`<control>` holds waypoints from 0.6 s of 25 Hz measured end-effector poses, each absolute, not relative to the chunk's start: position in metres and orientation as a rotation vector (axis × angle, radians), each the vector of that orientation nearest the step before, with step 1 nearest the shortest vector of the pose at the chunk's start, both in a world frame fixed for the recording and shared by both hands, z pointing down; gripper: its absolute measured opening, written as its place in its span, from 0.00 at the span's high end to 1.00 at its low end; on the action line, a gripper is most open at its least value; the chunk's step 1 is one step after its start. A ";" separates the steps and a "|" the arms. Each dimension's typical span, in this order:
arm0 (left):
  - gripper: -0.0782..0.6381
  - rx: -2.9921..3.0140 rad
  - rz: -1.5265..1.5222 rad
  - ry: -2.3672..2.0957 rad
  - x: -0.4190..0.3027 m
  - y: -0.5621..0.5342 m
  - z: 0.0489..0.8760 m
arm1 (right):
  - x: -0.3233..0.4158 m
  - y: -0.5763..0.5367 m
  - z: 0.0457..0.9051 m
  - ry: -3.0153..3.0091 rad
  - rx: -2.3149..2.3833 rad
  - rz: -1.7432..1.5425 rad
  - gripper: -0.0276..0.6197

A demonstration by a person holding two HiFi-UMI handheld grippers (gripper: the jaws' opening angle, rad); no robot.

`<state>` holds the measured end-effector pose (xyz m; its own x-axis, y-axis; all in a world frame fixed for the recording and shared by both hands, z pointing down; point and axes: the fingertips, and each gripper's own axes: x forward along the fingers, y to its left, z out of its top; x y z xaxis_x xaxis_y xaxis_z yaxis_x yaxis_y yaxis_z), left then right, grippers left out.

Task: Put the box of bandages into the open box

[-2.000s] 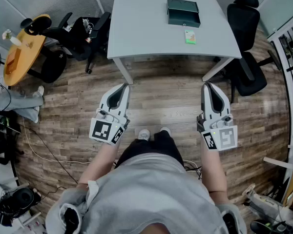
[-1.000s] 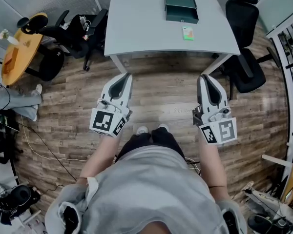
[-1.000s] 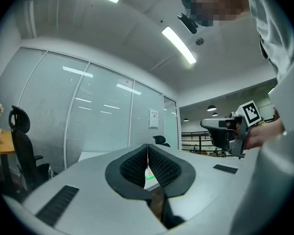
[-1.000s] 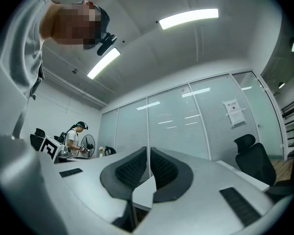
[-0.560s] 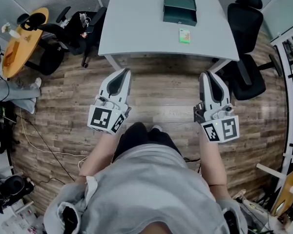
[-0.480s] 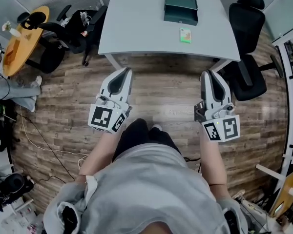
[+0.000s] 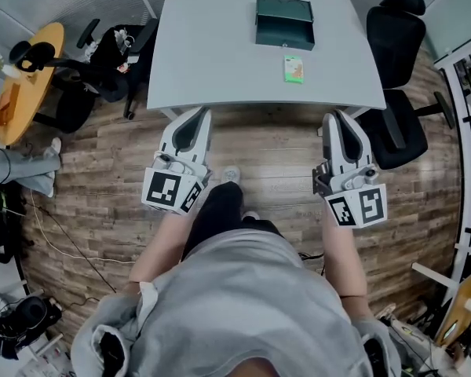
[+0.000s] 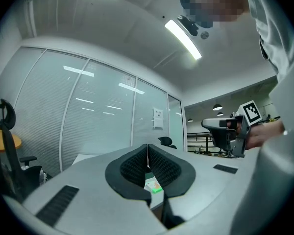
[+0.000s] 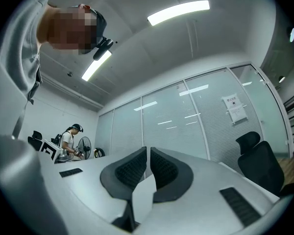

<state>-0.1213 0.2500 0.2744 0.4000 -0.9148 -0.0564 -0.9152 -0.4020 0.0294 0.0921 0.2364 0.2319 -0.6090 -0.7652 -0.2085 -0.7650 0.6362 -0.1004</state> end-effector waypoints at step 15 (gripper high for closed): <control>0.86 -2.746 0.102 1.501 -0.179 0.048 0.275 | 0.040 0.058 0.232 2.555 -1.472 0.036 0.87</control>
